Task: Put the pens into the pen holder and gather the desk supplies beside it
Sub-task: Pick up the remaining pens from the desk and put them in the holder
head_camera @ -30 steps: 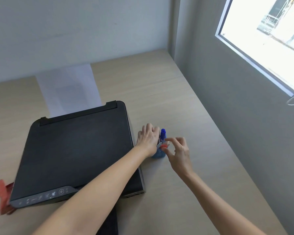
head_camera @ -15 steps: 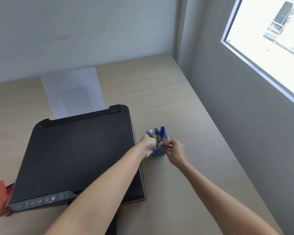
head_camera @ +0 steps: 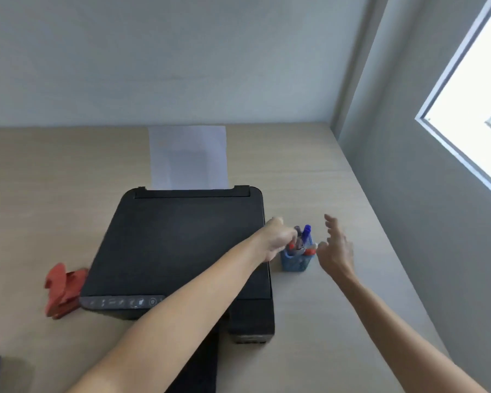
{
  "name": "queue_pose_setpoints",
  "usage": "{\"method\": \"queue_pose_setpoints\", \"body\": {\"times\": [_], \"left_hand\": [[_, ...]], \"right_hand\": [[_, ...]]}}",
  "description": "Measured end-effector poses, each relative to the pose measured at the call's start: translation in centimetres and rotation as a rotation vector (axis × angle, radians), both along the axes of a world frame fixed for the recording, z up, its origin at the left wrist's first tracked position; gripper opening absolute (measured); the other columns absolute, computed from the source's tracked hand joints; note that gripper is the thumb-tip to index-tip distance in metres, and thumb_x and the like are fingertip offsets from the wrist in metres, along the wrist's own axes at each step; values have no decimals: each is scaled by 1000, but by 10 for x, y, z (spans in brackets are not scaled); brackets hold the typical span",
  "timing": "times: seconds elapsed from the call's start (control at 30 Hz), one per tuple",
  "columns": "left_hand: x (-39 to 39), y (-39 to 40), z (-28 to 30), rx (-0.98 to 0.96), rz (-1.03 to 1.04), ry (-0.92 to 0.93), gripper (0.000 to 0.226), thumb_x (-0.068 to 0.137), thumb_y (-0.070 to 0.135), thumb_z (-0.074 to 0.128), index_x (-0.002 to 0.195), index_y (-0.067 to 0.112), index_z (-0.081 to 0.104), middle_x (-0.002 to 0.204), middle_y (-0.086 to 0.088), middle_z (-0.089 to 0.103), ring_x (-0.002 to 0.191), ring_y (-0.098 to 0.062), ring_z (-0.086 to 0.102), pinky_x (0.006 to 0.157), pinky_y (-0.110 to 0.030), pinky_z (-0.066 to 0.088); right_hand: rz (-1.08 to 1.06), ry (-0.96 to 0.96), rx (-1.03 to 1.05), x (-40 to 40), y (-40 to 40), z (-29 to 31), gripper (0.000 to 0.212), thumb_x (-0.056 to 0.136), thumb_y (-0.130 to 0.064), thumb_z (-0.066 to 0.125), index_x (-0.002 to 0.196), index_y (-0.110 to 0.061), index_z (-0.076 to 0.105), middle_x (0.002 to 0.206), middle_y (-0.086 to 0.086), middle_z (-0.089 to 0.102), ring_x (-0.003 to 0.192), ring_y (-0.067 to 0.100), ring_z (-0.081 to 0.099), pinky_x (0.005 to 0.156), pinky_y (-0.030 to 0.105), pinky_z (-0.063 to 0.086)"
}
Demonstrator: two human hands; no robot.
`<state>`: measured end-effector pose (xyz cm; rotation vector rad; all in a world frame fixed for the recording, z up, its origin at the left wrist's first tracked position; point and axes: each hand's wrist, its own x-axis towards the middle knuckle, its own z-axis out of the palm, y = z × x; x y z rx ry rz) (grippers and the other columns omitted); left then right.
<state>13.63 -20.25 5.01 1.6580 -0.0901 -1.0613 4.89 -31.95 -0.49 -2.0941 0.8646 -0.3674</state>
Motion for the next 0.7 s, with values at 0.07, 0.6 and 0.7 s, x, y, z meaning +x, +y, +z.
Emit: {"method": "queue_pose_setpoints", "body": {"times": [0.07,0.6,0.7], "left_hand": [[-1,39,27,-133,35,-86,58,90,-13,41,146,-4,27,136,-18,47,121,-25,51,88,-27,47],[-14,535,-59,789,754,-439,53,83,18,63,132,5,47,137,-18,49,125,-34,48,100,-39,44],[-29,583,-91,952,720,-267,66,78,29,71,132,9,41,134,-14,44,123,-33,46,93,-41,47]], "right_hand": [[30,-59,-56,13,15,24,64,74,13,46,133,-12,45,134,15,53,120,34,53,100,45,45],[878,-40,-115,148,419,52,40,81,-5,56,120,-12,60,118,9,66,109,22,61,92,31,49],[887,163,-63,164,477,22,47,83,-9,57,129,-8,51,130,12,58,119,28,55,97,34,45]]}}
